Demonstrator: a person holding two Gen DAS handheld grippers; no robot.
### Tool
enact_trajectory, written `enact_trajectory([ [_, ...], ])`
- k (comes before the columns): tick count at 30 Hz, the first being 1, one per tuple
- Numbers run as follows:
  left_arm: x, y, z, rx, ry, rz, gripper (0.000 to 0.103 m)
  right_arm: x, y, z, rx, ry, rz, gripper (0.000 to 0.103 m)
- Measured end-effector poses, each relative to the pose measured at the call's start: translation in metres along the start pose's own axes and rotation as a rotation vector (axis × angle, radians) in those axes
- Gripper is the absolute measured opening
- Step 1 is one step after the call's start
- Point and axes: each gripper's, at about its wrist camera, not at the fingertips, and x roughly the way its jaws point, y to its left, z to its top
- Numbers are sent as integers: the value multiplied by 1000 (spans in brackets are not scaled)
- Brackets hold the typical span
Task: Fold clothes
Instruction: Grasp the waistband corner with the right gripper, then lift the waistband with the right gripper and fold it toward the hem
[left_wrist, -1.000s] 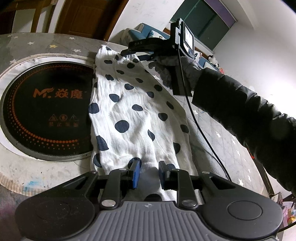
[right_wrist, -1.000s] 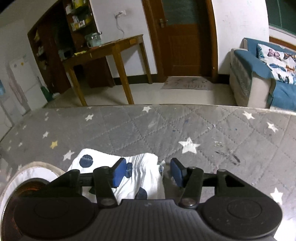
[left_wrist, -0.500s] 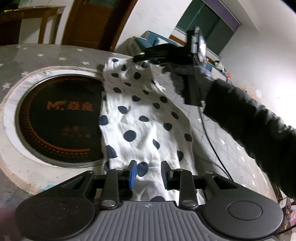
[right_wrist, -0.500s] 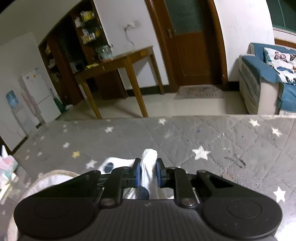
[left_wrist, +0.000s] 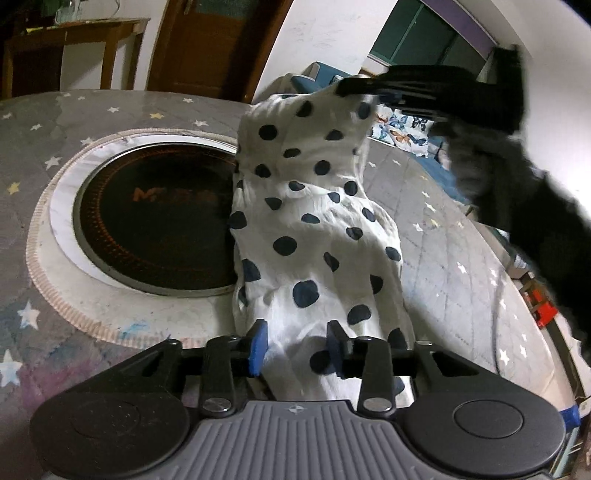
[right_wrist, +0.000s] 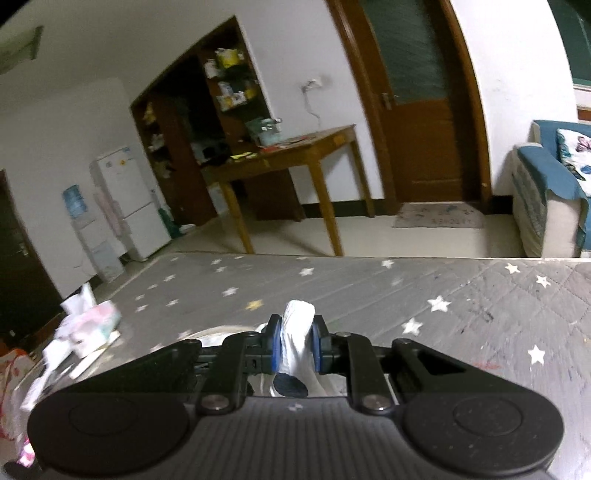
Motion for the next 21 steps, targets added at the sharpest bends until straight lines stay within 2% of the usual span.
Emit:
enact_trajectory([
  [10, -9, 6, -14, 1, 2, 48, 43, -79, 61, -49, -36, 21, 130, 15],
  [15, -14, 12, -19, -11, -9, 67, 43, -106, 88, -83, -58, 53, 228, 15],
  [21, -29, 19, -21, -20, -41, 88, 43, -137, 119, -133, -208, 96, 318, 16],
])
